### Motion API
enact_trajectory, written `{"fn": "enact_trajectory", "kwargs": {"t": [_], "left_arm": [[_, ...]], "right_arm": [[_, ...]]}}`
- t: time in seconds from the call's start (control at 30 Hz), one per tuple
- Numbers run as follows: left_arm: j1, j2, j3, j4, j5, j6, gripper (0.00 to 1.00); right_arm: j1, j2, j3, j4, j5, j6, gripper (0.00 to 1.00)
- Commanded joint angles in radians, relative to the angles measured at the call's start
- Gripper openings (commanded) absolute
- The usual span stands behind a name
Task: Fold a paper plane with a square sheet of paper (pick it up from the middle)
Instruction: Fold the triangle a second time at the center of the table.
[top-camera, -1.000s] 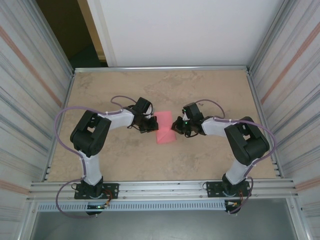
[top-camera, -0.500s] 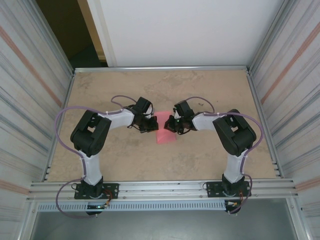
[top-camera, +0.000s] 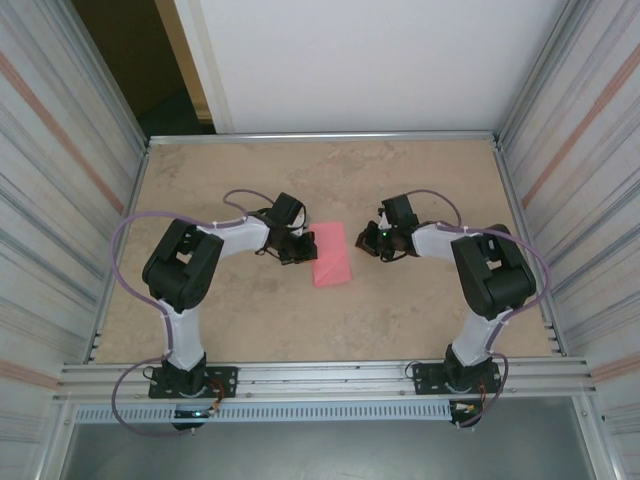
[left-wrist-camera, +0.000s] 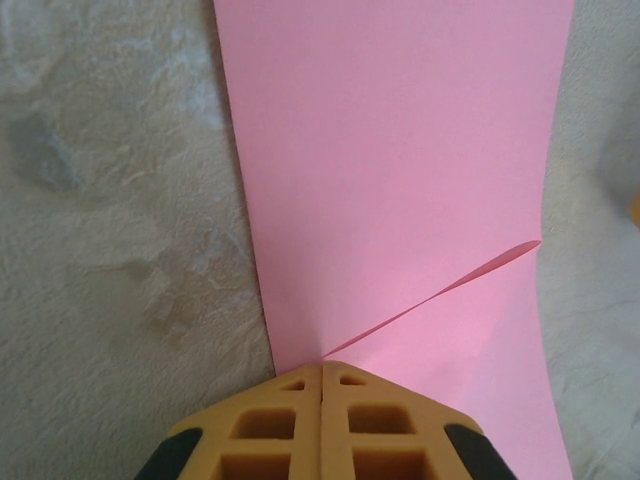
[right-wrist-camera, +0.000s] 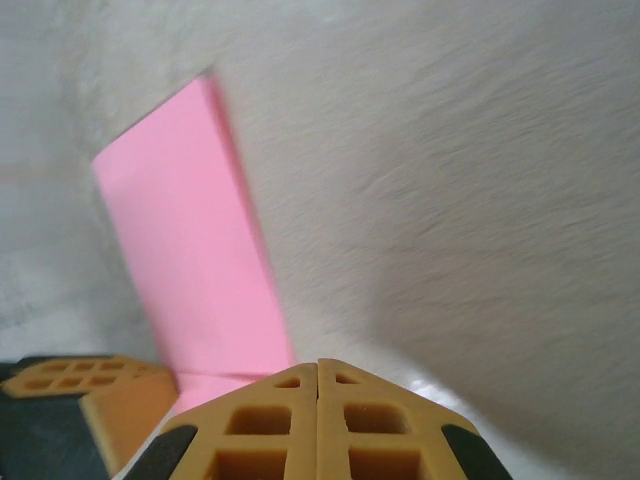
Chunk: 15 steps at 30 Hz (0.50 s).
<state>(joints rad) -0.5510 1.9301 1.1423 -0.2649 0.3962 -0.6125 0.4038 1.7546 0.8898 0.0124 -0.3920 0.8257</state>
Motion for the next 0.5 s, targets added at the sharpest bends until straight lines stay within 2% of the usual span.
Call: {"fn": "enact_trajectory", "kwargs": {"t": [0.0,0.2,0.47], "left_arm": [[0.01,0.06,-0.012,-0.088,-0.074,0.032,0.06],[0.011,0.061,-0.003,-0.086,-0.063,0.038,0.06],[0.01,0.055,0.003,-0.082,-0.057,0.036,0.06]], "right_arm": [[0.078,-0.032,0.04,-0.054,0.008,-0.034,0.01],[0.177,0.054,0.04,0.059,-0.06,0.083,0.0],[0.191,0.11,0.047,0.075,-0.077,0.105,0.0]]}}
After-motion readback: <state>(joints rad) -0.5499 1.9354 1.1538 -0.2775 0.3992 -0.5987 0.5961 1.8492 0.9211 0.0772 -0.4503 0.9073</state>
